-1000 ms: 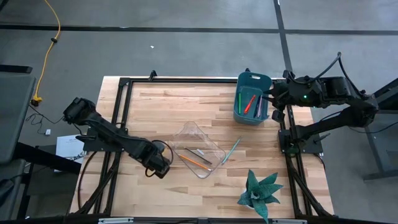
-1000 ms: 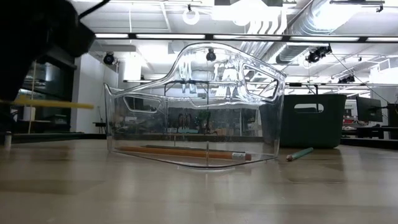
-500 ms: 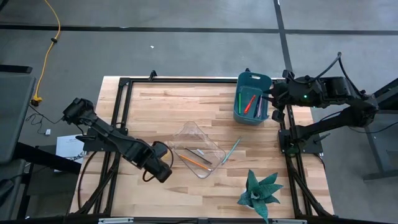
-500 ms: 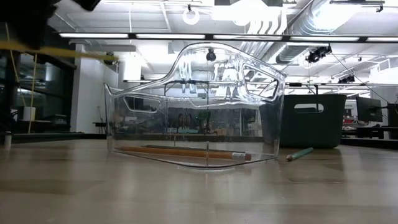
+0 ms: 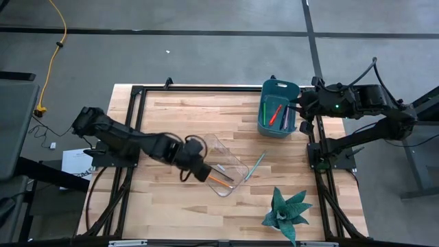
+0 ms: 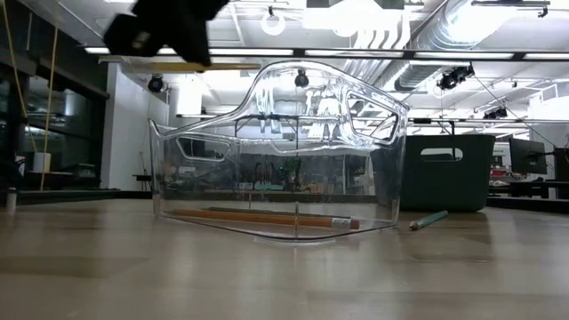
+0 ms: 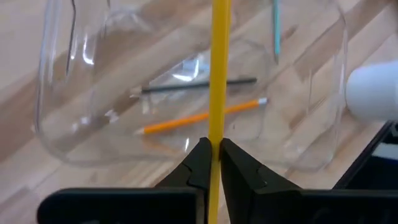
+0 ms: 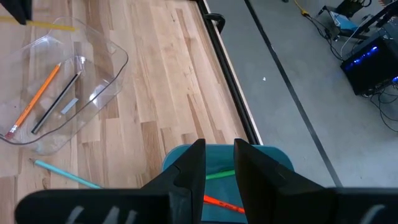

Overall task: Sort pens & pencils
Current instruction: Put the yellow pencil into the transparent bin

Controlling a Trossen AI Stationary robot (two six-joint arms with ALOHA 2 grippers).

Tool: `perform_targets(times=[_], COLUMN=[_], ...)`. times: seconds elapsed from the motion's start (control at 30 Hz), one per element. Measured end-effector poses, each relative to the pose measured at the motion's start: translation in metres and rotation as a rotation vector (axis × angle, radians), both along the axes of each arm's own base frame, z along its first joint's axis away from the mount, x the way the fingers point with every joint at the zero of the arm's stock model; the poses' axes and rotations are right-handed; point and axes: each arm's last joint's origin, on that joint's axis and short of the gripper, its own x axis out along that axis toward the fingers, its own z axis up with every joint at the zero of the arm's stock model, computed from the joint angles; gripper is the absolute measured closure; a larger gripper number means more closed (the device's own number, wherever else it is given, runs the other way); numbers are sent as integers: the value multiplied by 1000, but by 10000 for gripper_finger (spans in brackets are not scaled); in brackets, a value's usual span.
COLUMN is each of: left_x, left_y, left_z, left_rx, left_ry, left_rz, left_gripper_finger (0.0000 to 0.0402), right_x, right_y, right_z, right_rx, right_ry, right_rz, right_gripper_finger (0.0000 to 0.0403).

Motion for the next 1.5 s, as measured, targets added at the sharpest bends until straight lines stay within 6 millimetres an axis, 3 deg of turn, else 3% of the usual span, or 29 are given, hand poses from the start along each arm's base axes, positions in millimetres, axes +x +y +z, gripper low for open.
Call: perform_targets(times=[0.4,0.7,1.0,1.5], left_x=[28,34,34,31], left_y=[33,43,52,86], left_z=[-8,-22,-22,-6], left_rx=[-1,33,132,343], left_ry=[-93,-31,-5,126], left_rz=[8,-109,-240,-712], left_gripper_finger=[385,385,385,385], right_x=[-1,-1,-1,0], right_y=[0,0,0,0], right_z=[0,0,0,1], right_rx=[-2,-7,-2,45], right_ry=[5,9,6,-40], right_rz=[2,7,2,-39], right_gripper_finger=[327,327,327,327])
